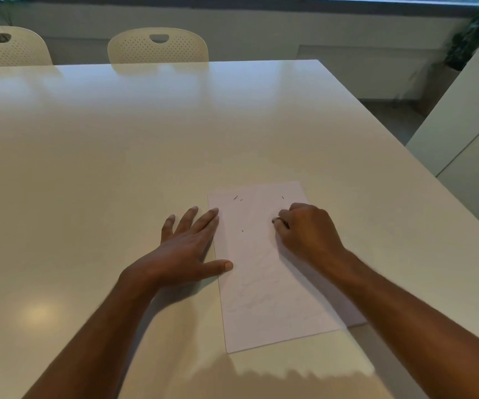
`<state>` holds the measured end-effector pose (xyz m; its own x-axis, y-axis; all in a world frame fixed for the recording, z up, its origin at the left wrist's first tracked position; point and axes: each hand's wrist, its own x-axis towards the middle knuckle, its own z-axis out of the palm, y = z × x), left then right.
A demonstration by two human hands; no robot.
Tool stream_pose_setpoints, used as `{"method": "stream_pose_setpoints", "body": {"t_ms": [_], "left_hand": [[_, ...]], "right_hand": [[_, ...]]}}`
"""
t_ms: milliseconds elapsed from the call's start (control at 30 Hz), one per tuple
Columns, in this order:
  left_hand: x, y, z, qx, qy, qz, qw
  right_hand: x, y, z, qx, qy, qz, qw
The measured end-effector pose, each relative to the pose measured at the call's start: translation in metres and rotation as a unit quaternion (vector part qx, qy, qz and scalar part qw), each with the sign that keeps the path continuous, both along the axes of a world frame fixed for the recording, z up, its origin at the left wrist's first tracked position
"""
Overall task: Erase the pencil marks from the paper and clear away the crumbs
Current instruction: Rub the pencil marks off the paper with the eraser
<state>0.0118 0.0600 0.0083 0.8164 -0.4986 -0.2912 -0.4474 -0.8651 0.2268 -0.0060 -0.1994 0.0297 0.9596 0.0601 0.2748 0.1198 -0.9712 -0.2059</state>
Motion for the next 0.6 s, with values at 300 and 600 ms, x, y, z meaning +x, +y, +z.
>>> {"method": "stream_pose_setpoints", "body": {"t_ms": [300, 600], "left_hand": [[0.001, 0.001, 0.000, 0.009, 0.003, -0.002, 1.000], [0.001, 0.001, 0.001, 0.014, 0.002, -0.002, 1.000]], "right_hand": [[-0.004, 0.006, 0.001, -0.034, 0.028, 0.047, 0.998], [-0.027, 0.023, 0.001, -0.029, 0.059, 0.106, 0.992]]}}
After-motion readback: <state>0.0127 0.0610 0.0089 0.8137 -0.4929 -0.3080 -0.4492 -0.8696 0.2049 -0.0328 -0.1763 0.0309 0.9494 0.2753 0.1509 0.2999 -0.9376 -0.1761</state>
